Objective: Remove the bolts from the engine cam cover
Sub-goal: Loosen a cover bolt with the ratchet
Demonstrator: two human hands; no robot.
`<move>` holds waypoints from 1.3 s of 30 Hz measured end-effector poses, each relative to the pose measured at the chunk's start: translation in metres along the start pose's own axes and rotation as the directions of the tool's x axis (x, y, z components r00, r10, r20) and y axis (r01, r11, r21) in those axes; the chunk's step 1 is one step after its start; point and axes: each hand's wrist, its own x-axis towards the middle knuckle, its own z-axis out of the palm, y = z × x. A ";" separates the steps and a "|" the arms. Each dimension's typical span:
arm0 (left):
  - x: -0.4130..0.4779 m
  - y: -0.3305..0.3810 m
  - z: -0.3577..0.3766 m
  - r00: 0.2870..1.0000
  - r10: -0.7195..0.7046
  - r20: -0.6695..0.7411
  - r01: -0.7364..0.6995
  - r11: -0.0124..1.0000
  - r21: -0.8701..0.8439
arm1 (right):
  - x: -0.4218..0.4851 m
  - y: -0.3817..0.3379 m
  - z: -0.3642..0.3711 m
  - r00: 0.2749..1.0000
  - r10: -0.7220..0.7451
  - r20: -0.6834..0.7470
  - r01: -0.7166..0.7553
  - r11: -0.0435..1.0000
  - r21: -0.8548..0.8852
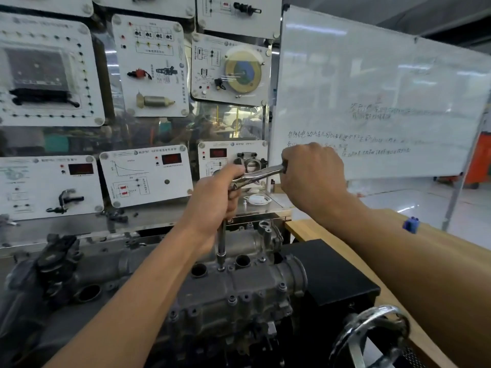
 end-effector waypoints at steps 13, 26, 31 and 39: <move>0.002 0.006 -0.012 0.991 -0.057 0.123 0.063 0.997 -0.048 | 0.016 -0.007 0.016 0.996 -0.041 -0.083 0.041 0.999 0.005; 0.021 -0.004 0.002 0.983 -0.121 -0.136 0.101 0.984 -0.144 | -0.031 -0.020 -0.013 0.956 -0.135 -0.261 0.116 0.989 -0.086; 0.004 -0.004 0.011 0.967 -0.038 0.254 0.056 0.996 -0.063 | 0.034 0.002 0.057 0.984 -0.005 -0.176 0.072 0.924 0.376; 0.036 -0.002 0.011 0.987 -0.161 -0.029 0.155 0.976 -0.150 | -0.035 0.011 0.007 0.963 -0.047 -0.265 0.013 0.991 -0.131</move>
